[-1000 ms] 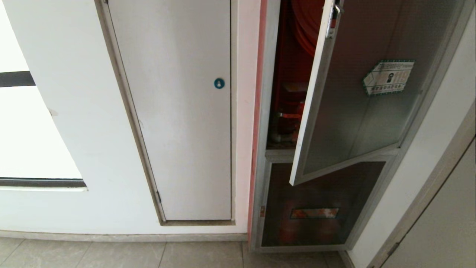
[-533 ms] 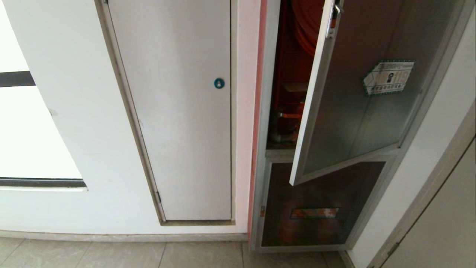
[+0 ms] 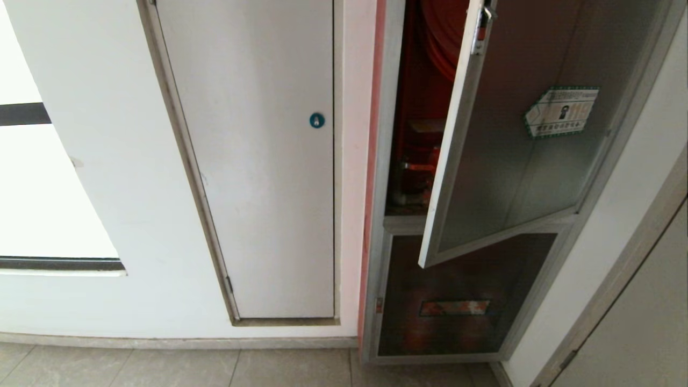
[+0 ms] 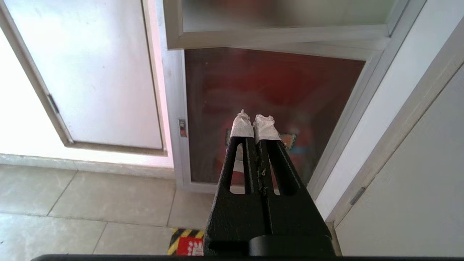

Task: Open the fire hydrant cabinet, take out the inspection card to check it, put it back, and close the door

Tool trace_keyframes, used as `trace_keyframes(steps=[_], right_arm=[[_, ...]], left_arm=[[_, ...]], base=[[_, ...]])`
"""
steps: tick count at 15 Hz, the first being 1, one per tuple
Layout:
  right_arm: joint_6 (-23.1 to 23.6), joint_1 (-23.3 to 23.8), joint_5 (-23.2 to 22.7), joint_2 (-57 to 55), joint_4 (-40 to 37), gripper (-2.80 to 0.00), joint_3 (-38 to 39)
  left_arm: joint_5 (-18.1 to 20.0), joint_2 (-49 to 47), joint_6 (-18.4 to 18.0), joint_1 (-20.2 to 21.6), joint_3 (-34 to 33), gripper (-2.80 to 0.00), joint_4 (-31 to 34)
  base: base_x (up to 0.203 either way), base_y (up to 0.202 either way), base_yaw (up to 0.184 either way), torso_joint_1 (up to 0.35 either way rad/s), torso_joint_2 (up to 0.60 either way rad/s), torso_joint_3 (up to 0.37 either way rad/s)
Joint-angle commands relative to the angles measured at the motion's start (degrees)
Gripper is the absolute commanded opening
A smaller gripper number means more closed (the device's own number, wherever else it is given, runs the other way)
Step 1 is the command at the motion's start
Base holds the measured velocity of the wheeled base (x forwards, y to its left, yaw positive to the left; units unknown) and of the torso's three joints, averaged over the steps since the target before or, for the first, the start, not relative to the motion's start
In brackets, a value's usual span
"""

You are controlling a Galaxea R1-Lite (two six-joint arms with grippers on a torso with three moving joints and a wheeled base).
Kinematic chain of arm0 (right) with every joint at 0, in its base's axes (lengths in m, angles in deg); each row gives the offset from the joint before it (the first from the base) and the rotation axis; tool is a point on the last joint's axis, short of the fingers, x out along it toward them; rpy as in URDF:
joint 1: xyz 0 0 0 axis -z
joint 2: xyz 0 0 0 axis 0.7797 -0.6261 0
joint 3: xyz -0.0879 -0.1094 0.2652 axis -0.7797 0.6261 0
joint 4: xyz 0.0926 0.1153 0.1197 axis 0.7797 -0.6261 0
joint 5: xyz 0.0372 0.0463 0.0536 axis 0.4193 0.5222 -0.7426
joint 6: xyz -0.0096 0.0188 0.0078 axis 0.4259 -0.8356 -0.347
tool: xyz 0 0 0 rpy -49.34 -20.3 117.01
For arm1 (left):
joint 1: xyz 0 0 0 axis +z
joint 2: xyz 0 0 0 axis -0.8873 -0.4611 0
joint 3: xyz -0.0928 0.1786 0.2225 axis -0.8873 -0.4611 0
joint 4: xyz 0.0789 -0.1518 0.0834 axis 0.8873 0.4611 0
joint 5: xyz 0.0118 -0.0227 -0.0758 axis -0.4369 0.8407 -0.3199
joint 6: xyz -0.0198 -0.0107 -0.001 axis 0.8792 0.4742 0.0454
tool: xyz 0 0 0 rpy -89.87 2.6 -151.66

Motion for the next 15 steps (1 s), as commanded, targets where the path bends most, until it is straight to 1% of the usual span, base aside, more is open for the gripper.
trace_keyframes(steps=[1, 6, 10, 12, 15], right_arm=[[0.1, -0.1, 0.0, -0.1, -0.4, -2.8, -1.9], [0.1, -0.1, -0.1, -1.0, -6.1, -2.8, -9.4], [-0.7, -0.1, -1.3, -10.3, -5.8, -2.8, -14.8], [-2.6, -0.3, -2.0, -15.6, -5.3, -2.8, -18.8], [-5.1, -0.4, -2.8, -24.7, -1.7, -2.8, -23.1]], left_arm=[[0.0, 0.0, 0.0, 0.1, -0.1, -2.8, 0.0], [0.0, 0.0, 0.0, 0.0, -0.1, -2.8, 0.0], [0.0, 0.0, 0.0, 0.0, -0.1, -2.8, 0.0], [0.0, 0.0, 0.0, 0.0, -0.1, -2.8, 0.0], [0.0, 0.0, 0.0, 0.0, -0.1, -2.8, 0.0]], base=[[0.0, 0.0, 0.0, 0.0, 0.0, 0.0], [0.0, 0.0, 0.0, 0.0, 0.0, 0.0], [0.0, 0.0, 0.0, 0.0, 0.0, 0.0], [0.0, 0.0, 0.0, 0.0, 0.0, 0.0], [0.0, 0.0, 0.0, 0.0, 0.0, 0.0]])
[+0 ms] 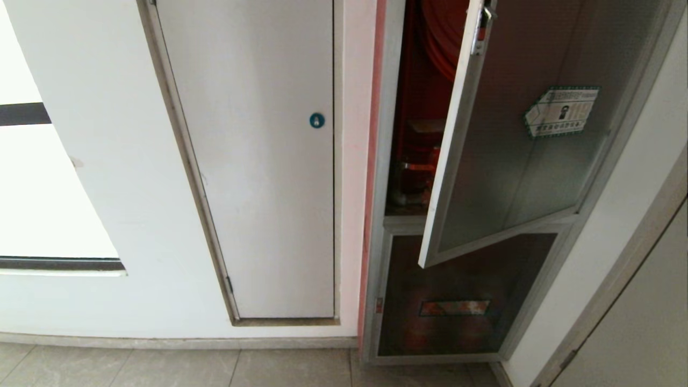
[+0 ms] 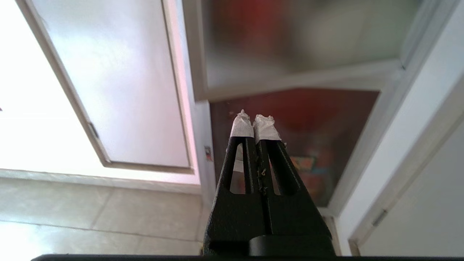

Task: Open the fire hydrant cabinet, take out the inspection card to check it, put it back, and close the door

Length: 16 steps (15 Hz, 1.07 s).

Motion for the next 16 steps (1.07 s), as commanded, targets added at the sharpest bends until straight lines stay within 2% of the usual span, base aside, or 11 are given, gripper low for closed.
trace_keyframes(steps=[1, 8, 16], right_arm=[[-0.3, -0.1, -0.2, -7.7, 1.4, -2.8, -2.6], [-1.4, -0.1, -1.6, -18.2, 2.8, -2.8, -10.7], [-2.0, -0.2, -8.0, -27.8, 2.9, -2.8, -17.3]], left_arm=[[0.0, 0.0, 0.0, 0.0, -0.1, -2.8, 0.0], [0.0, 0.0, 0.0, 0.0, -0.1, -2.8, 0.0], [0.0, 0.0, 0.0, 0.0, -0.2, -2.8, 0.0]], base=[[0.0, 0.0, 0.0, 0.0, 0.0, 0.0], [0.0, 0.0, 0.0, 0.0, 0.0, 0.0], [0.0, 0.0, 0.0, 0.0, 0.0, 0.0]])
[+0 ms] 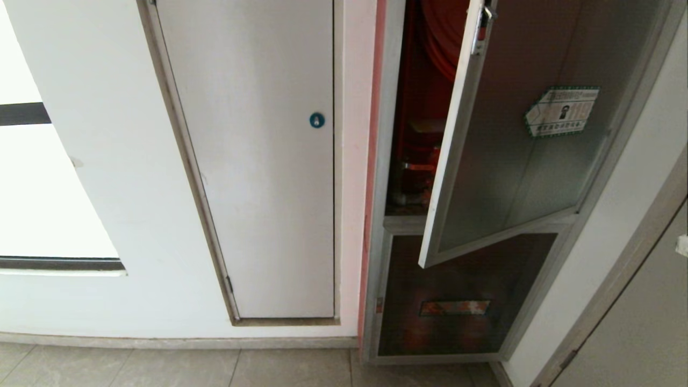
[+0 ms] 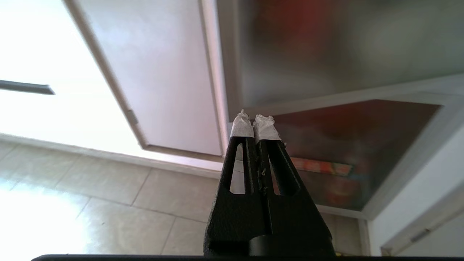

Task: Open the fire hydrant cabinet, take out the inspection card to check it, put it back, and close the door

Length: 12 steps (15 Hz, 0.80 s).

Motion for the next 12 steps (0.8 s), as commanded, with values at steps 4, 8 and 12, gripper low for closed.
trace_keyframes(steps=[4, 8, 12], right_arm=[[0.0, 0.0, -2.4, -4.8, 0.0, -2.8, -3.6], [0.0, -1.6, -6.0, -8.8, 0.0, -2.8, -6.8], [-3.1, -9.9, -5.7, -16.6, 0.0, -2.8, -13.0]], left_arm=[[0.0, 0.0, 0.0, 0.0, -0.1, -2.8, 0.0], [0.0, 0.0, 0.0, 0.0, -0.1, -2.8, 0.0], [0.0, 0.0, 0.0, 0.1, -0.1, -2.8, 0.0]], base=[[0.0, 0.0, 0.0, 0.0, 0.0, 0.0], [0.0, 0.0, 0.0, 0.0, 0.0, 0.0], [0.0, 0.0, 0.0, 0.0, 0.0, 0.0]])
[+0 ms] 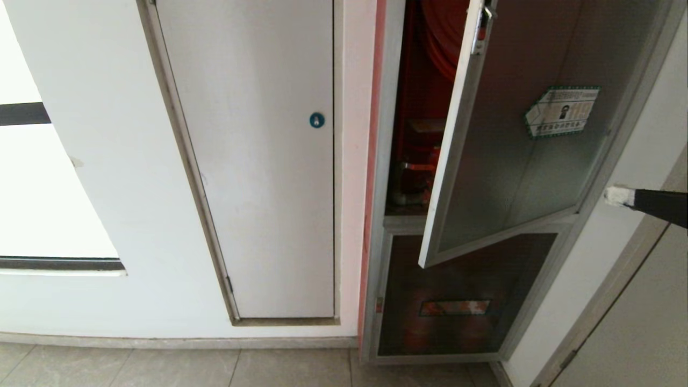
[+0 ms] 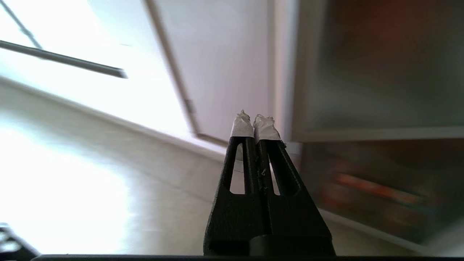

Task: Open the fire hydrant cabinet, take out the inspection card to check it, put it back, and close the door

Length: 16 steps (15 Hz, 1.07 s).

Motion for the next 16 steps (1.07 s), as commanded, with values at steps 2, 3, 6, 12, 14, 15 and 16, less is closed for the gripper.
trace_keyframes(steps=[2, 3, 6, 12, 14, 15, 16], right_arm=[[-3.8, -5.3, 1.5, -8.0, 0.1, -2.8, -4.9], [-5.1, -7.3, 3.0, -10.5, 0.8, -2.8, -6.2], [-7.0, -14.8, 12.9, -18.3, 7.8, -2.8, -8.0], [-4.8, -22.2, 36.3, -39.0, 30.1, -2.8, -13.7], [-1.5, -22.4, 42.8, -44.7, 39.9, -2.8, -16.1], [-0.1, -22.5, 44.1, -47.0, 43.3, -2.8, -17.1], [0.3, -22.5, 45.2, -49.2, 45.6, -2.8, -18.7]], left_arm=[[0.0, 0.0, 0.0, 0.1, -0.1, -2.8, 0.0], [0.0, 0.0, 0.0, 0.0, -0.1, -2.8, 0.0], [0.0, 0.0, 0.0, 0.1, -0.1, -2.8, 0.0], [0.0, 0.0, 0.0, 0.0, -0.1, -2.8, 0.0], [0.0, 0.0, 0.0, 0.0, -0.1, -2.8, 0.0], [0.0, 0.0, 0.0, 0.0, -0.1, -2.8, 0.0], [0.0, 0.0, 0.0, 0.0, -0.1, -2.8, 0.0]], base=[[0.0, 0.0, 0.0, 0.0, 0.0, 0.0], [0.0, 0.0, 0.0, 0.0, 0.0, 0.0], [0.0, 0.0, 0.0, 0.0, 0.0, 0.0], [0.0, 0.0, 0.0, 0.0, 0.0, 0.0], [0.0, 0.0, 0.0, 0.0, 0.0, 0.0], [0.0, 0.0, 0.0, 0.0, 0.0, 0.0], [0.0, 0.0, 0.0, 0.0, 0.0, 0.0]])
